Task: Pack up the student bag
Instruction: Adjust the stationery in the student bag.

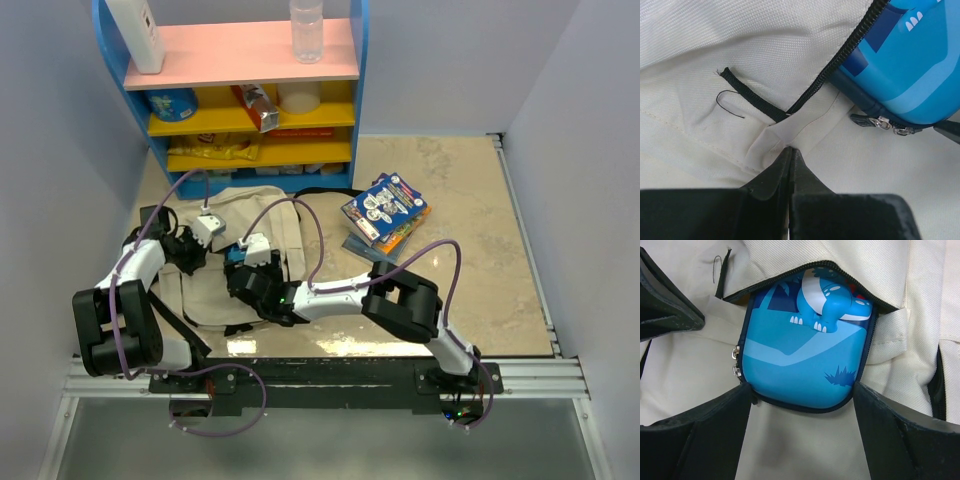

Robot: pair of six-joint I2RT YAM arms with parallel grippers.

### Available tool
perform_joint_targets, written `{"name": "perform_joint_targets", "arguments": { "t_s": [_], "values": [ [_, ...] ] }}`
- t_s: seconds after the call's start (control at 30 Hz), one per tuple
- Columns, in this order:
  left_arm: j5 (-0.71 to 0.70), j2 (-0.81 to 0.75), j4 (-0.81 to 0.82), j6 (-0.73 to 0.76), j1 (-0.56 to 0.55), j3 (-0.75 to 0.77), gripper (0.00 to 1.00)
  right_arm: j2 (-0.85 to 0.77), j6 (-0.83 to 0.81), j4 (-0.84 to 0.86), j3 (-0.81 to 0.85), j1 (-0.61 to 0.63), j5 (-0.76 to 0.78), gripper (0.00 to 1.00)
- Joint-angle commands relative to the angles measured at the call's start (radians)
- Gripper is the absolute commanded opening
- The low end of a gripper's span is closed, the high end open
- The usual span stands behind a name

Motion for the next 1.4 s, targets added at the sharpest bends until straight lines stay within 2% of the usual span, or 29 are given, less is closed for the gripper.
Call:
{"name": "perform_joint_targets", "arguments": {
  "t_s": [0.0, 0.07, 0.1, 0.17, 0.2, 0.3, 0.4, 0.5, 0.63, 0.83, 1.0, 1.17, 1.37],
  "values": [
    [0.091, -0.007, -0.025, 0.025, -0.011, 0.0, 0.02, 0.01, -0.018, 0.059, 0.025, -0.016, -0.091, 0.81],
    [0.095, -0.006, -0.026, 0.025, -0.011, 0.002, 0.02, 0.007, -0.027, 0.061, 0.012, -0.032, -0.143, 0.76],
    [0.097, -0.006, -0.028, 0.025, -0.011, 0.002, 0.02, 0.002, -0.027, 0.062, 0.003, -0.039, -0.166, 0.68],
    [0.097, -0.007, -0.034, 0.028, -0.011, 0.005, 0.01, -0.022, -0.039, 0.083, -0.047, -0.062, -0.207, 0.6],
    [0.097, -0.009, -0.034, 0.032, -0.011, 0.005, 0.01, -0.028, -0.047, 0.079, -0.061, -0.069, -0.232, 0.51],
    [0.114, -0.014, -0.051, 0.035, -0.009, 0.013, 0.01, -0.054, -0.074, 0.033, -0.116, -0.082, -0.237, 0.37],
    [0.148, -0.02, -0.095, 0.042, -0.011, 0.039, 0.01, -0.105, -0.053, 0.024, -0.213, -0.102, -0.237, 0.3],
    [0.178, -0.027, -0.124, 0.039, -0.009, 0.059, 0.01, -0.154, -0.004, 0.05, -0.288, -0.133, -0.252, 0.29],
    [0.177, -0.02, -0.123, 0.032, -0.012, 0.068, 0.01, -0.183, 0.057, 0.074, -0.29, -0.177, -0.267, 0.27],
    [0.172, -0.014, -0.095, 0.007, -0.026, 0.063, 0.02, -0.117, 0.058, 0.018, -0.118, -0.191, -0.237, 0.15],
    [0.154, -0.015, -0.066, -0.027, -0.078, 0.043, 0.02, -0.083, 0.065, 0.057, -0.075, -0.188, -0.235, 0.02],
    [0.123, -0.011, -0.026, -0.048, -0.123, 0.014, 0.02, -0.048, 0.076, 0.033, -0.025, -0.19, -0.25, 0.01],
    [0.123, -0.01, -0.034, -0.05, -0.152, 0.01, 0.02, -0.048, 0.091, 0.084, -0.049, -0.165, -0.28, 0.0]
  ]
}}
